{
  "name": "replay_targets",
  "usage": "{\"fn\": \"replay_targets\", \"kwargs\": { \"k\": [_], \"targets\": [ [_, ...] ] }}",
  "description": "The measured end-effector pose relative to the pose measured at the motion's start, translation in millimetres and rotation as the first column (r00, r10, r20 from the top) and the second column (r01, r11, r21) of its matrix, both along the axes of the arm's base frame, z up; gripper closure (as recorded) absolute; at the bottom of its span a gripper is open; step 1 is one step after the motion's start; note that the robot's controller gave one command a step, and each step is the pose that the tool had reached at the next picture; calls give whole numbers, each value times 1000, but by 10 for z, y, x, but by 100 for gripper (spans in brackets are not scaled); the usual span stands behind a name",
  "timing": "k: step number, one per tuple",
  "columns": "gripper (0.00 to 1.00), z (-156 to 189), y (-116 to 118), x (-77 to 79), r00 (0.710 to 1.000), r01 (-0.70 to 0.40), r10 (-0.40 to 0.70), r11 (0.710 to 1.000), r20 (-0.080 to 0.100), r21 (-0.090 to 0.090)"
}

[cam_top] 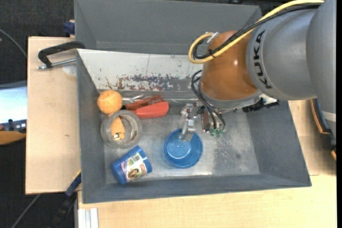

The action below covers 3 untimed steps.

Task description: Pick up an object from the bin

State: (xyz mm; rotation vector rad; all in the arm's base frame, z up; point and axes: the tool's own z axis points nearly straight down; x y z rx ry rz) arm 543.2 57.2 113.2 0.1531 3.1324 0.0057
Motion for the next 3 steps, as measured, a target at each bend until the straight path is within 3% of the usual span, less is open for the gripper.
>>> {"fn": "replay_targets", "kwargs": {
  "k": [1,2,3],
  "targets": [
    [100,603,17,-29,1000,10,-10,1000,3,1],
    [100,815,27,-33,1000,9,-9,1000,24,4],
    [100,154,205,-136,997,82,-82,997,8,3]
  ]
}}
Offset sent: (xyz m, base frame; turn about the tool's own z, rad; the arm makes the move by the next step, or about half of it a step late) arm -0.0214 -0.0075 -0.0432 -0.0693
